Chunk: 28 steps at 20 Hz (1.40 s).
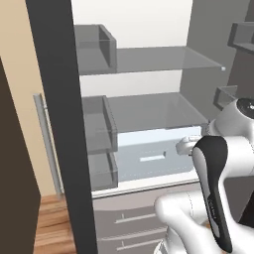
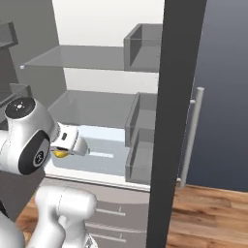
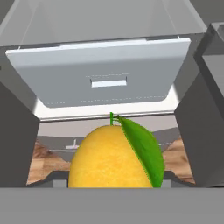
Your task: Retrieve a lemon from the fridge and place it on the cutting board with the fish.
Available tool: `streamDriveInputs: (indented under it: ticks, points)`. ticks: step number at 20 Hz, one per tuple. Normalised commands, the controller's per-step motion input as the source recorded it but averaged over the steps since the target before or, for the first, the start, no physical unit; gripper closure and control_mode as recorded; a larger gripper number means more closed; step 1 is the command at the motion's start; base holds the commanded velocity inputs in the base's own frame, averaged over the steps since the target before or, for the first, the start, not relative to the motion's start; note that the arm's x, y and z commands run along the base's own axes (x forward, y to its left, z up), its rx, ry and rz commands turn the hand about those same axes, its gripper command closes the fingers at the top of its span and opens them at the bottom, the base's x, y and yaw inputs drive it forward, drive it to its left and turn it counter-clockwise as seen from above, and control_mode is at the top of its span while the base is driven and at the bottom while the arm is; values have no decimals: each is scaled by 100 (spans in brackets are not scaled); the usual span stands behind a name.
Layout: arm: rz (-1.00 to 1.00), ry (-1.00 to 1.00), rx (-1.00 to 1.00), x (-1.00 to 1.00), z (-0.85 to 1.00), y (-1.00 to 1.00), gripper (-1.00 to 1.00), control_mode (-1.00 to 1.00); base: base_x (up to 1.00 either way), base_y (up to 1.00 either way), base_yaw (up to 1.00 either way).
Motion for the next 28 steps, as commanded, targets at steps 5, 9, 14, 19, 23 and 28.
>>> streamDriveInputs:
  ticks: [5,9,14,19,23,28]
  points:
    - [0,0,0,0,0,0,100,100,-84,0,-7]
    - [0,0,0,0,0,0,100,100,-91,0,-7]
    - [0,0,0,0,0,0,100,100,-89,0,-8]
    - [0,0,0,0,0,0,100,100,-81,-9,-17]
    - [0,0,0,0,0,0,100,100,-20,-45,-44]
    - [0,0,0,0,0,0,100,100,0,-43,-68]
